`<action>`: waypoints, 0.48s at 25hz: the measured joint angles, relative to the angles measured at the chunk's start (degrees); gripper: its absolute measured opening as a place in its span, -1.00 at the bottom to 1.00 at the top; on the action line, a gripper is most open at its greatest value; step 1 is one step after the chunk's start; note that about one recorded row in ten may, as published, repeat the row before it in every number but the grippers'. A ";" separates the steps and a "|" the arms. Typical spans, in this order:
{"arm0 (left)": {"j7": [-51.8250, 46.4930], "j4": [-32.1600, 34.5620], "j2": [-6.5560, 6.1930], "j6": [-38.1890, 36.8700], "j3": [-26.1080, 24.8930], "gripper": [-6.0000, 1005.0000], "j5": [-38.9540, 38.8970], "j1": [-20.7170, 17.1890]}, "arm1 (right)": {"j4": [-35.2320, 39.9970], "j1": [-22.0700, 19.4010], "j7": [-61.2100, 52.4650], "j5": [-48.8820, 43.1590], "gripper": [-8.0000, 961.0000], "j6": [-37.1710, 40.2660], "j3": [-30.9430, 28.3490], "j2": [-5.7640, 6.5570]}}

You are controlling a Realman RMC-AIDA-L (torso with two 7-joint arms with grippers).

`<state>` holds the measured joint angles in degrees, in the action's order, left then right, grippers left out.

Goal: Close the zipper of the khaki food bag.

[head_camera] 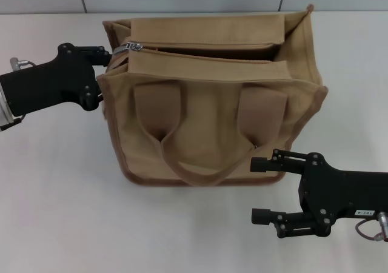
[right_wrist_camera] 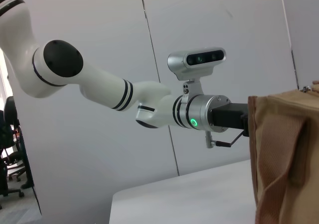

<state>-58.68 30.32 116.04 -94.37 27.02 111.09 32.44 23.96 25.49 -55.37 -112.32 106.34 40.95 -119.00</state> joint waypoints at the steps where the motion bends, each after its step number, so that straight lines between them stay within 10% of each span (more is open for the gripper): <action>1: -0.01 0.00 0.00 -0.01 -0.06 -0.35 -0.09 -0.02 | -0.02 0.00 0.00 0.00 0.68 0.01 0.00 0.00; 7: -0.18 -0.02 -0.38 -0.96 -0.13 -0.88 -1.56 -0.79 | 0.02 -0.06 0.00 0.00 0.68 0.01 0.00 0.00; 12: -0.22 -0.01 -1.01 -2.40 -0.13 -0.94 -4.61 -1.95 | 0.11 -0.09 0.00 0.14 0.67 0.05 0.00 0.00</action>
<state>-58.90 30.32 115.02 -96.77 26.89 106.48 30.48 24.06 25.40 -55.37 -112.18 106.38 40.95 -119.00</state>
